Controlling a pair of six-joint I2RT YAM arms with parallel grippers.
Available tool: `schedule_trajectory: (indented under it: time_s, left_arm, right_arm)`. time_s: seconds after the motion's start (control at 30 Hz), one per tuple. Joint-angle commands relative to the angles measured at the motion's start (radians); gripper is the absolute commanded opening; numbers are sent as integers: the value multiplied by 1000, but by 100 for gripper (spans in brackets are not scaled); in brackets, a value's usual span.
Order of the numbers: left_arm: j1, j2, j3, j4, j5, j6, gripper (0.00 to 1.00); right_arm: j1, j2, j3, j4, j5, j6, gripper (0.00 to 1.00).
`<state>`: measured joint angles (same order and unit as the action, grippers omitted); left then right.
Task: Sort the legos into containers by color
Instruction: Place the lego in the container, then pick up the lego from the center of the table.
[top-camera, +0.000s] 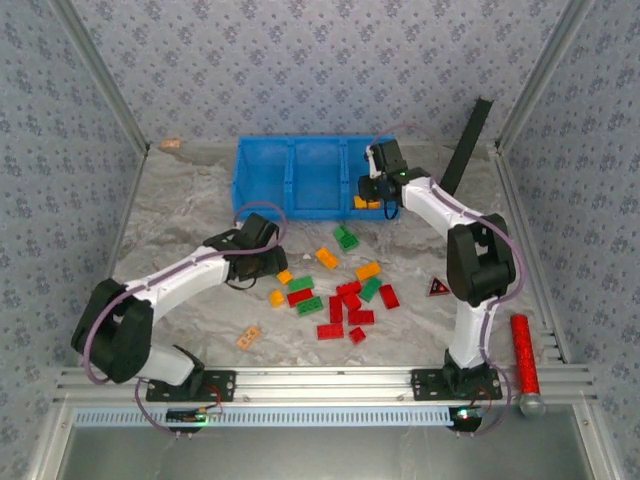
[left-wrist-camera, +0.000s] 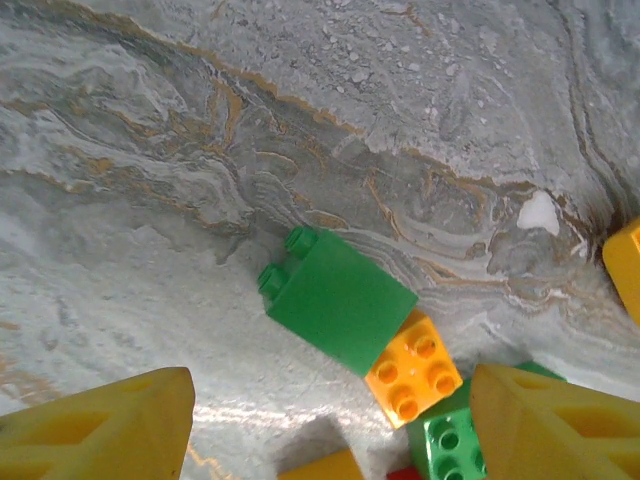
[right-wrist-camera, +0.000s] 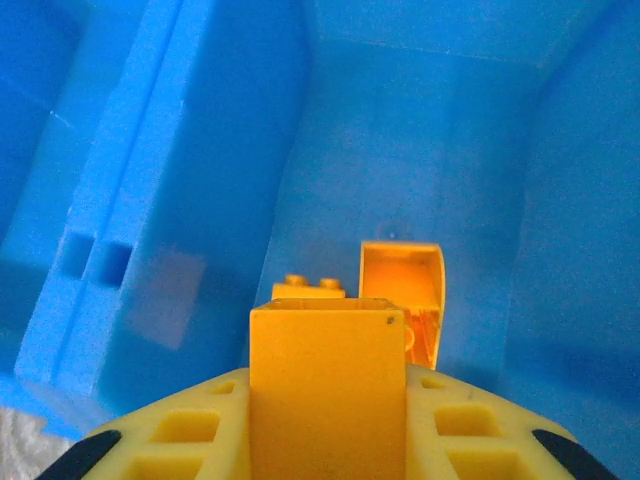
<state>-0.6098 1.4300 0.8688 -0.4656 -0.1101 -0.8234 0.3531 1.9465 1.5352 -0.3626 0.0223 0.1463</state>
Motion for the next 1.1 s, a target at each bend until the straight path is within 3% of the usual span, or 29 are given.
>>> schedule_trajectory:
  time_s: [0.0,0.37,0.6,0.8,1.07]
  left_arm:
    - [16,30,-11,59,27,-107,73]
    - [36,129,8,103,52,-201,71]
    - [42,184,28,112,71,-221,71]
    - [43,215,39,116,76,-227,63]
    - [43,224,29,104,81,-223,44]
  right_arm:
    - [-7,40,65,3,15,-20,29]
    - [-29,128,114,14,6,-26,33]
    - [-31,138,121,19,-11,-34,42]
    - [-27,122,115,23,-22,-43,52]
    - [-23,54,70,25,-22,-48,53]
